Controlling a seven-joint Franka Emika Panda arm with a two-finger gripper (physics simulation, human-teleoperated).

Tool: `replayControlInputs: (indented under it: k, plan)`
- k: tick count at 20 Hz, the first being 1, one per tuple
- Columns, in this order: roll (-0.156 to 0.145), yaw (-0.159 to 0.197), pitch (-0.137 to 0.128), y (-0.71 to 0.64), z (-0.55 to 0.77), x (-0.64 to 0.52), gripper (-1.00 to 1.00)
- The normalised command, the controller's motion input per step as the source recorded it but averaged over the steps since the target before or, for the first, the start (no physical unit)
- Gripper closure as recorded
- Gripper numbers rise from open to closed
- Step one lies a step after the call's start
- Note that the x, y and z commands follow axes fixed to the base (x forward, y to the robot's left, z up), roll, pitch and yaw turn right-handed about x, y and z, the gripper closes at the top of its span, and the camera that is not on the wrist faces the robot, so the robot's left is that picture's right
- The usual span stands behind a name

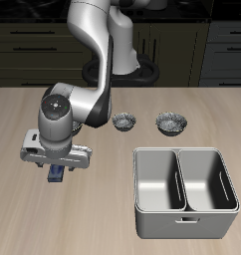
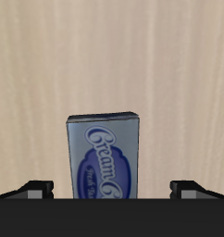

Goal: Place the cream cheese in the middle-sized bowl

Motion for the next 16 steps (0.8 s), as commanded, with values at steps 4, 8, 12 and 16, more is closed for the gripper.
replayControlInputs:
  k: [4,8,12,16]
  plan:
    - [-0.009,0.015,0.011,-0.05,-0.16,-0.05,-1.00]
    - [0.036,-0.035,0.017,0.04,-0.09,-0.07,1.00]
    - [0.044,-0.011,-0.010,0.11,0.06,-0.05,1.00]
    - [0.021,-0.008,-0.017,0.09,0.09,-0.05,1.00]
